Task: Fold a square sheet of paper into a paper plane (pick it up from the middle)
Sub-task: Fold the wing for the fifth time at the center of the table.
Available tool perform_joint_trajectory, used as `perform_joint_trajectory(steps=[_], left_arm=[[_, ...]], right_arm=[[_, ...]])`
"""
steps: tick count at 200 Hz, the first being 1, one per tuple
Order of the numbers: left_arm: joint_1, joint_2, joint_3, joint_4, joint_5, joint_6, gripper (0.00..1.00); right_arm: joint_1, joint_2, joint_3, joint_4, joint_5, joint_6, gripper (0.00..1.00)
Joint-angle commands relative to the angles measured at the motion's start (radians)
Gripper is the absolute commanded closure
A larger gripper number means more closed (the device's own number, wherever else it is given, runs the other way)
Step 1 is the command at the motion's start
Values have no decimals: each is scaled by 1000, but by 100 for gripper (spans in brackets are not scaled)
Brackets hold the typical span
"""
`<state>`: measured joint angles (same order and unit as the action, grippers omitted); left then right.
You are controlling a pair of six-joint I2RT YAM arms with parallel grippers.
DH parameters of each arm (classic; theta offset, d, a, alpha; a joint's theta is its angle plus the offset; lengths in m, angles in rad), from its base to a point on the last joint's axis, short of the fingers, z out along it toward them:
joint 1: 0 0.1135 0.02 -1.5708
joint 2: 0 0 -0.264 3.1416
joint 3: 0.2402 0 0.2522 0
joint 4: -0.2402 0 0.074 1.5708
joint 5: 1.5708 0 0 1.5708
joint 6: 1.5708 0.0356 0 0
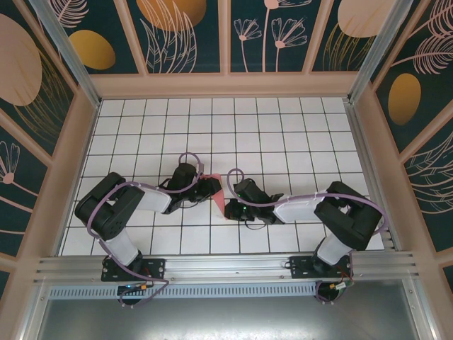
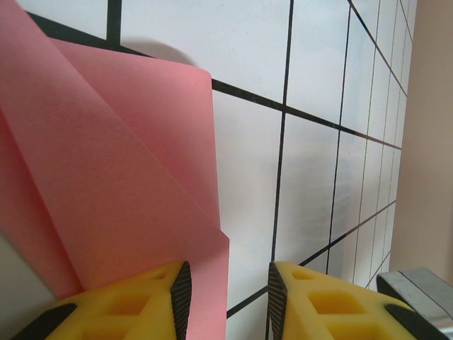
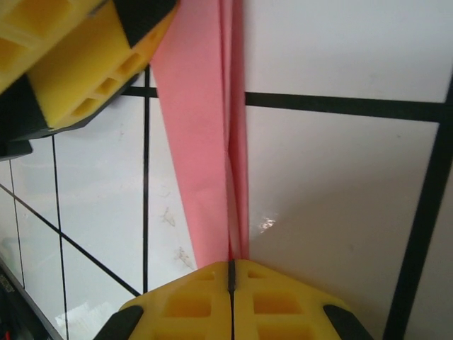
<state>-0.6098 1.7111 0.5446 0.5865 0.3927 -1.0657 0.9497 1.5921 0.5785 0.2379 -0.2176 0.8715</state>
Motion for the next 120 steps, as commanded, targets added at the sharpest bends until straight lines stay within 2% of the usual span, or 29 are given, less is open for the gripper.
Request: perform_joint_trajectory(steps=[1, 18, 71, 86, 120], left_arm=[[-6, 32, 9, -53, -14, 25, 62], [-6, 35, 12, -57, -14, 29, 62], [-5, 32, 13, -63, -13, 30, 63], [-5, 33, 15, -63, -13, 30, 63], [-6, 34, 15, -65, -9, 30, 63]], right_arm=[[-6, 25, -32, -11, 3, 22, 93], [-9, 17, -37, -1, -3, 28, 94], [-20, -88, 19, -68, 17, -20, 86], [-25, -101, 23, -78, 32, -19, 83], [-35, -78, 30, -11, -19, -3, 71]])
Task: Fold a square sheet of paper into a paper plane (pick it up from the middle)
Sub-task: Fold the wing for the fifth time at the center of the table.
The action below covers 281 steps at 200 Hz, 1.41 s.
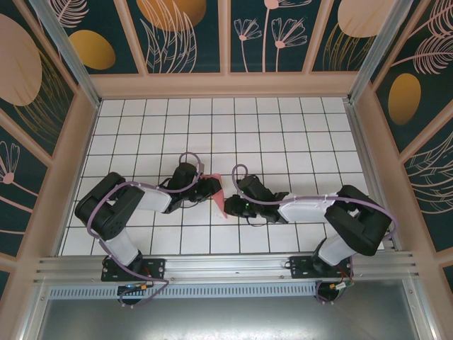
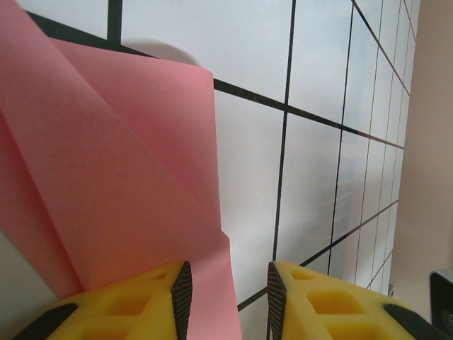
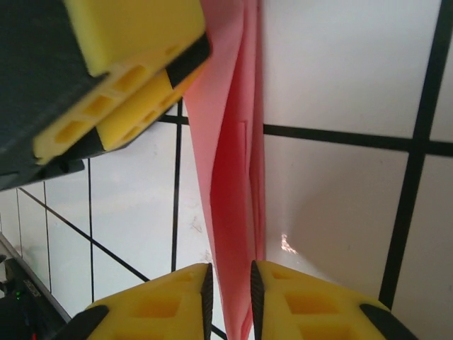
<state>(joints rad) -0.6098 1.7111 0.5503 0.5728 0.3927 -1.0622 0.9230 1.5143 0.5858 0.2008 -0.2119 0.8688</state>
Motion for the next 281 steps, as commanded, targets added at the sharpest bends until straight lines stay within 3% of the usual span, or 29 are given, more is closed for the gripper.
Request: perform_joint_trajectory(steps=[1, 30, 114, 165, 189, 223, 281], left_arm=[[-5, 34, 8, -51, -10, 28, 63], [-6, 35, 5, -50, -9, 26, 63], [-5, 36, 8, -51, -10, 27, 63], [-5, 41, 7, -51, -11, 27, 63], [-5, 39, 7, -58, -12, 30, 63], [-6, 47, 10, -64, -10, 31, 63], [-6, 57, 20, -74, -4, 34, 63]], right_arm=[[-9, 0, 23, 28, -27, 0, 71], [-10, 37, 59, 0, -20, -10, 71], [-5, 135, 9, 20, -65, 10, 91], [12, 122, 2, -69, -5, 16, 90], [11, 56, 16, -76, 25, 20, 83], [0, -57, 29, -63, 69, 21, 82], [-7, 57, 52, 188, -151, 54, 96]])
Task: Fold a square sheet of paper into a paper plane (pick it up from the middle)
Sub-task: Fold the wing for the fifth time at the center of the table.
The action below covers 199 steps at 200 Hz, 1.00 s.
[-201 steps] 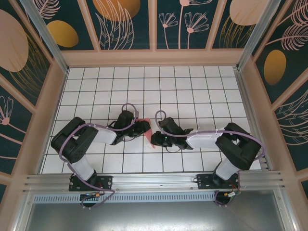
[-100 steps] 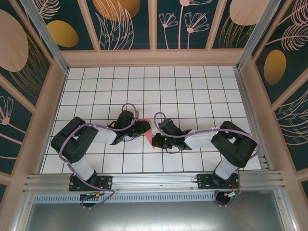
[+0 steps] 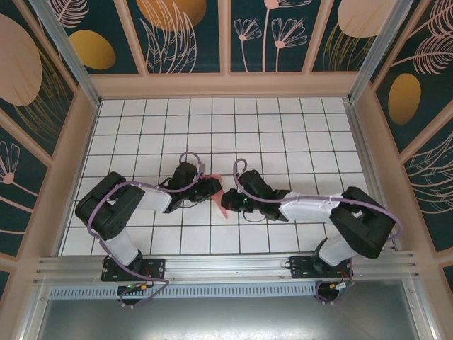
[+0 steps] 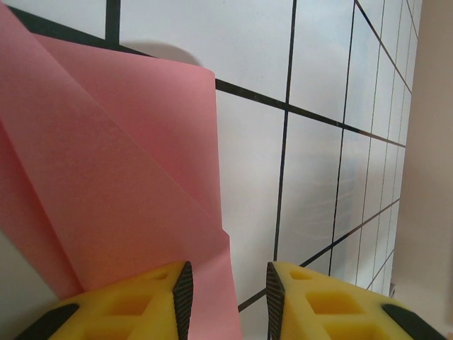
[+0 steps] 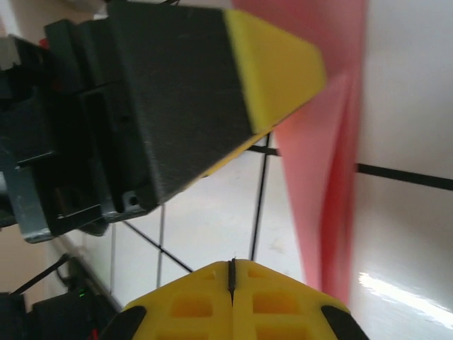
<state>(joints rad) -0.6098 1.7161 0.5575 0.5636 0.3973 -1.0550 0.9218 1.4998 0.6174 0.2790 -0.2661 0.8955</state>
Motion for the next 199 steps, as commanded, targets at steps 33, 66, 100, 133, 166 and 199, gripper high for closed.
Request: perform_joint_trajectory(steps=[33, 66, 100, 133, 166, 199], left_arm=[[-7, 53, 14, -70, -9, 33, 63], [-6, 50, 14, -73, -8, 36, 64], [-5, 52, 14, -74, -12, 36, 64], [-6, 61, 17, -82, -17, 33, 64], [-6, 68, 21, -91, -20, 34, 64], [-5, 71, 27, -106, -24, 38, 65]], right_arm=[[-29, 126, 24, 141, -118, 56, 97], [-40, 162, 25, 134, -139, 51, 97], [-40, 194, -1, 107, -147, 45, 97], [-40, 200, -55, 123, -142, 60, 97], [-39, 192, -94, 137, -140, 73, 97], [-38, 200, -104, 113, -145, 89, 97]])
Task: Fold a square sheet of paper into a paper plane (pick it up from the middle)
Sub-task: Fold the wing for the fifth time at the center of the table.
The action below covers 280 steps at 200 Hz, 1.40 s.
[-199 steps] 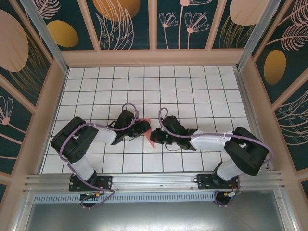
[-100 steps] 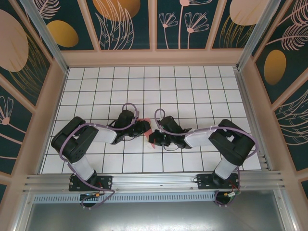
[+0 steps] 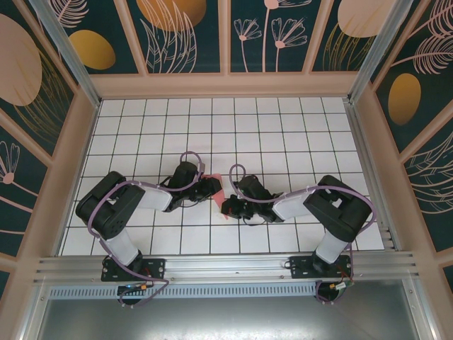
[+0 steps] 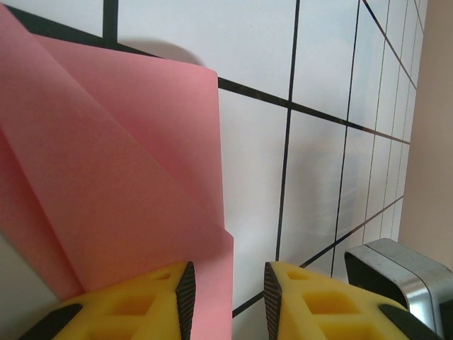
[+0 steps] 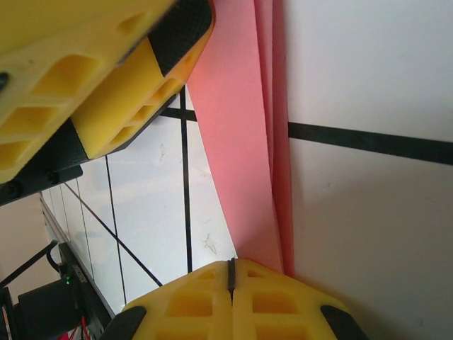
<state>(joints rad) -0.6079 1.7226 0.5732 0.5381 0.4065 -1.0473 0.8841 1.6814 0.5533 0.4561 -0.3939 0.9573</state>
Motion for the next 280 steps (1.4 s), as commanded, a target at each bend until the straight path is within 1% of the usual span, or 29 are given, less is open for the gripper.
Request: perform_joint_trajectory(steps=[1, 15, 68, 111, 145, 170, 236, 254, 280], left_arm=[[-7, 65, 11, -82, -34, 29, 65], [-7, 66, 11, -88, -37, 31, 65], [-7, 74, 18, -111, -47, 27, 66], [-7, 77, 20, -121, -54, 26, 67], [-8, 78, 20, -124, -54, 27, 67], [-7, 77, 23, -124, -51, 28, 67], [-8, 72, 23, -132, -54, 30, 67], [-8, 70, 21, -130, -55, 30, 67], [-8, 74, 25, -136, -52, 33, 67]], right_arm=[[0, 17, -40, -64, -17, 28, 97], [-1, 15, -43, -85, -16, 38, 97], [13, -26, -30, -161, -31, -14, 97], [27, -50, -57, -187, -45, -15, 97], [45, -37, -77, -211, -59, -20, 96], [57, -31, -96, -238, -42, -16, 96], [80, -62, -129, -256, -46, -17, 96], [82, -69, -145, -237, -49, -10, 96], [85, -48, -121, -262, -29, -24, 96]])
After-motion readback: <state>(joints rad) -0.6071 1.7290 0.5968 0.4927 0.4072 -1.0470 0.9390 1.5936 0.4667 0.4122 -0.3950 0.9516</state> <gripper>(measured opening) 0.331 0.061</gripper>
